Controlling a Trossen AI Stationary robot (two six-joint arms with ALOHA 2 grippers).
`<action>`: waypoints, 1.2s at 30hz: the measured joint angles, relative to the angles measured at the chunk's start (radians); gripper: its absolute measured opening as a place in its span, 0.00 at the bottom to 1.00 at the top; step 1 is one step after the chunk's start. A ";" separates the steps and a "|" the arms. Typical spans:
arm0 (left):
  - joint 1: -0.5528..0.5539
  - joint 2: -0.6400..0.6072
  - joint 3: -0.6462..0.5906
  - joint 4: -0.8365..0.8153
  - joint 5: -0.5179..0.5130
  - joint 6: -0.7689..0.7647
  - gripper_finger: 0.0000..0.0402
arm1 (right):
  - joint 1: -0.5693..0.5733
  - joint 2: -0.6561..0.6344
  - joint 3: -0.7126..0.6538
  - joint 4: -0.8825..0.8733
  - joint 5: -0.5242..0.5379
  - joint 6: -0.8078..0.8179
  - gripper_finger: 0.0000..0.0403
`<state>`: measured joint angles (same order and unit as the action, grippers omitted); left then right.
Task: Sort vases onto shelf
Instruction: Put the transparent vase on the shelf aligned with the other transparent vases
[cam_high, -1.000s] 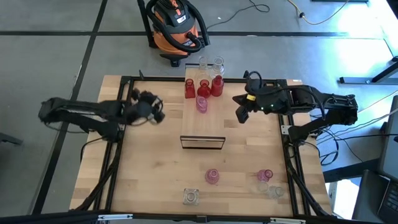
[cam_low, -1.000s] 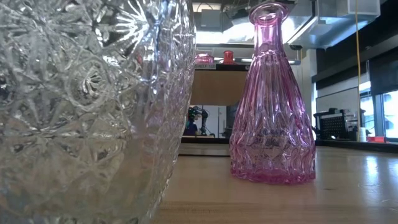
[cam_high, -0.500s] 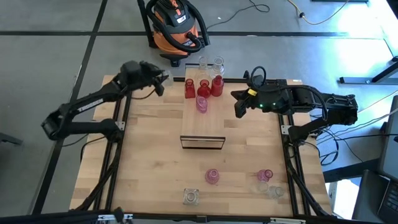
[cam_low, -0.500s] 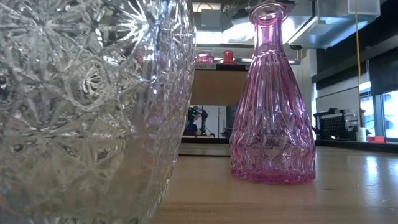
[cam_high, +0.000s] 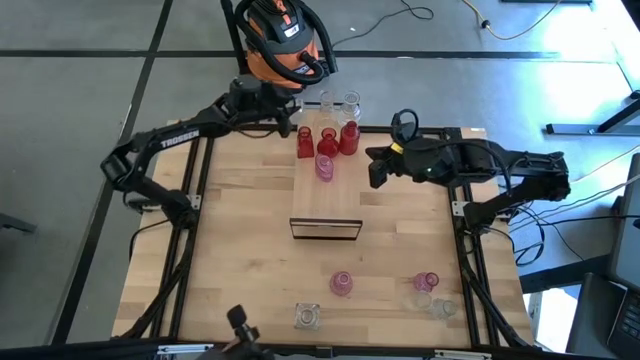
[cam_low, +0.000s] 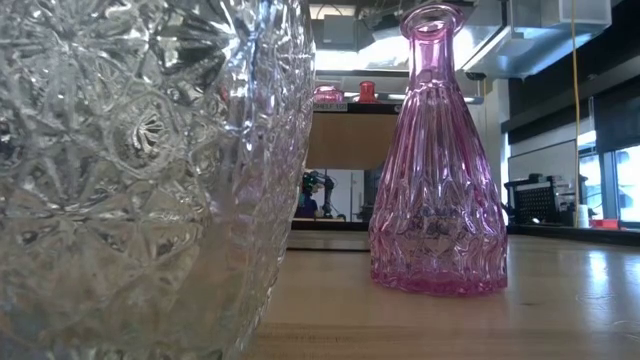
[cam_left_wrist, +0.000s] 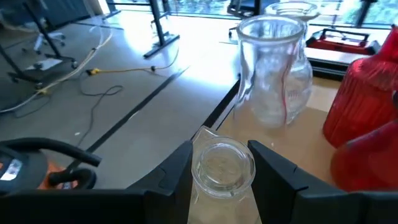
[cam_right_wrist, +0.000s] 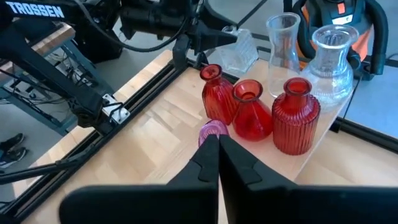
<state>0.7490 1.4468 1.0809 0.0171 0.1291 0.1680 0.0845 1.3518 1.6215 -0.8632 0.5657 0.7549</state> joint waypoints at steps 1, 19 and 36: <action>0.000 0.012 0.012 0.000 0.008 0.000 0.31 | 0.000 0.005 0.000 0.000 0.000 0.004 0.00; -0.018 0.055 0.026 0.022 0.089 0.023 0.31 | 0.000 0.022 0.000 -0.001 0.000 0.011 0.00; -0.028 0.128 0.027 0.088 0.051 -0.020 0.37 | 0.000 0.022 0.000 -0.002 -0.051 0.047 0.00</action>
<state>0.7210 1.5753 1.1080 0.1053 0.1798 0.1476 0.0845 1.3735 1.6215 -0.8650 0.5149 0.8018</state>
